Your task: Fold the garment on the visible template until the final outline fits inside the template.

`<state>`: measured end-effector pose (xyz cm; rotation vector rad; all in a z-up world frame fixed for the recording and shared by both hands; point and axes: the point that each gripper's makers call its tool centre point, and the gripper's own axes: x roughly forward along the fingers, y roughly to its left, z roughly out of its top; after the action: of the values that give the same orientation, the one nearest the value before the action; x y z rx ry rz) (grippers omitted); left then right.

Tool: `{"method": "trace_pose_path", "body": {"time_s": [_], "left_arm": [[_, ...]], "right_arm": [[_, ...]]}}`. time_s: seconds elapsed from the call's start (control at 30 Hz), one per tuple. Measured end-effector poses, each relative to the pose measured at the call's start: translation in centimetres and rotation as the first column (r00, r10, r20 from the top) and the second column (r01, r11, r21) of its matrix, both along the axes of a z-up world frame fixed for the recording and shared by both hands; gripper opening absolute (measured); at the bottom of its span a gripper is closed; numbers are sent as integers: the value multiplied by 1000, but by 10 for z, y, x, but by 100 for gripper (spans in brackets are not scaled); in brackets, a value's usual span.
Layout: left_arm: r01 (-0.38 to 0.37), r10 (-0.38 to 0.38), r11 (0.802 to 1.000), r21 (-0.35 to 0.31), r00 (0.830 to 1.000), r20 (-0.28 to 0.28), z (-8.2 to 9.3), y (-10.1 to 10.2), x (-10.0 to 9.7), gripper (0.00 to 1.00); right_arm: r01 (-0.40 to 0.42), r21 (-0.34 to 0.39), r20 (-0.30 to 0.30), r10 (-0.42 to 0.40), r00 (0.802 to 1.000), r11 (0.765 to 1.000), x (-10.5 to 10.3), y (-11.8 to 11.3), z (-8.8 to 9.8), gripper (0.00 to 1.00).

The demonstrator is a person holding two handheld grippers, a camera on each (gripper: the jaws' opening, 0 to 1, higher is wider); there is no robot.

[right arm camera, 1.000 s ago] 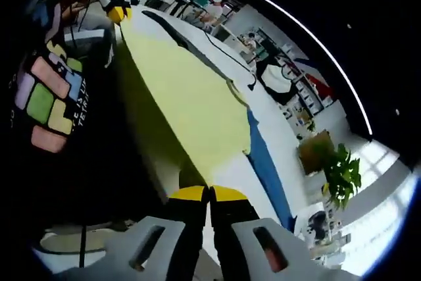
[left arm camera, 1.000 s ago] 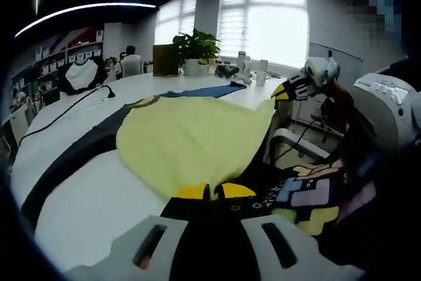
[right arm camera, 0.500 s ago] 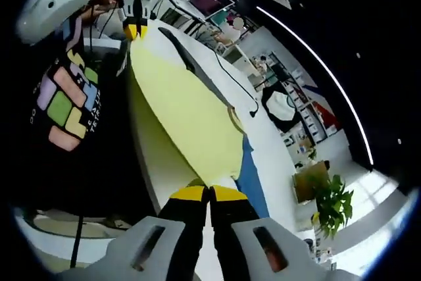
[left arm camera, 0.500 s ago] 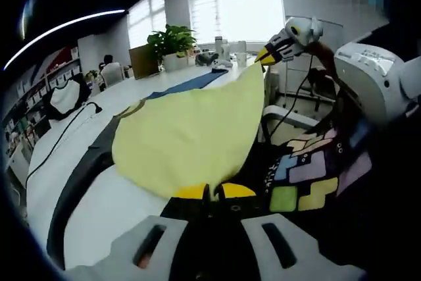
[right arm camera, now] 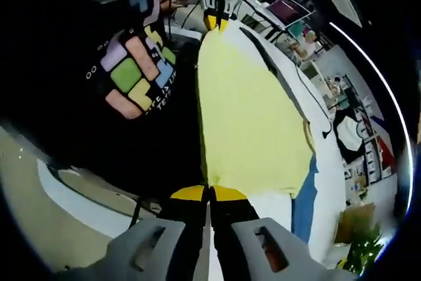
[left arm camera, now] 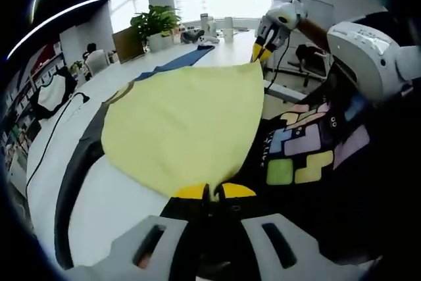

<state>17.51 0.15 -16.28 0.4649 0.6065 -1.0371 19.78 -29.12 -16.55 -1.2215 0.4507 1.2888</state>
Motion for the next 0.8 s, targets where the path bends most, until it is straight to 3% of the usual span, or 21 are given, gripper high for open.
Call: {"method": "trace_pose_path", "body": {"time_s": [0.17,0.27,0.53,0.6,0.7,0.8], "left_arm": [[20,-19,1000,21,999,-35,-4,2,-3,6],[28,-27,999,22,999,-46,-6,3,-4,6],[41,-38,999,31,996,-81,-16,1,-7,6],[40,-37,999,26,996,-85,-16,1,-7,7],[46,-44,999,16,994,-96,-16,0,-10,9],[48,-48,999,-2,994,-102,-14,-2,-12,11]], "right_arm": [[-19,-33,-85,16,996,999,-5,-1,-13,0],[-30,-81,-100,21,995,996,-1,-7,-21,0],[-21,-91,-151,8,989,996,-1,-7,-28,0],[-13,-83,-154,0,988,996,-1,-6,-28,0],[75,-27,-217,-79,973,997,-3,-6,-24,0],[99,26,-263,-89,961,995,-5,-5,-20,3]]}}
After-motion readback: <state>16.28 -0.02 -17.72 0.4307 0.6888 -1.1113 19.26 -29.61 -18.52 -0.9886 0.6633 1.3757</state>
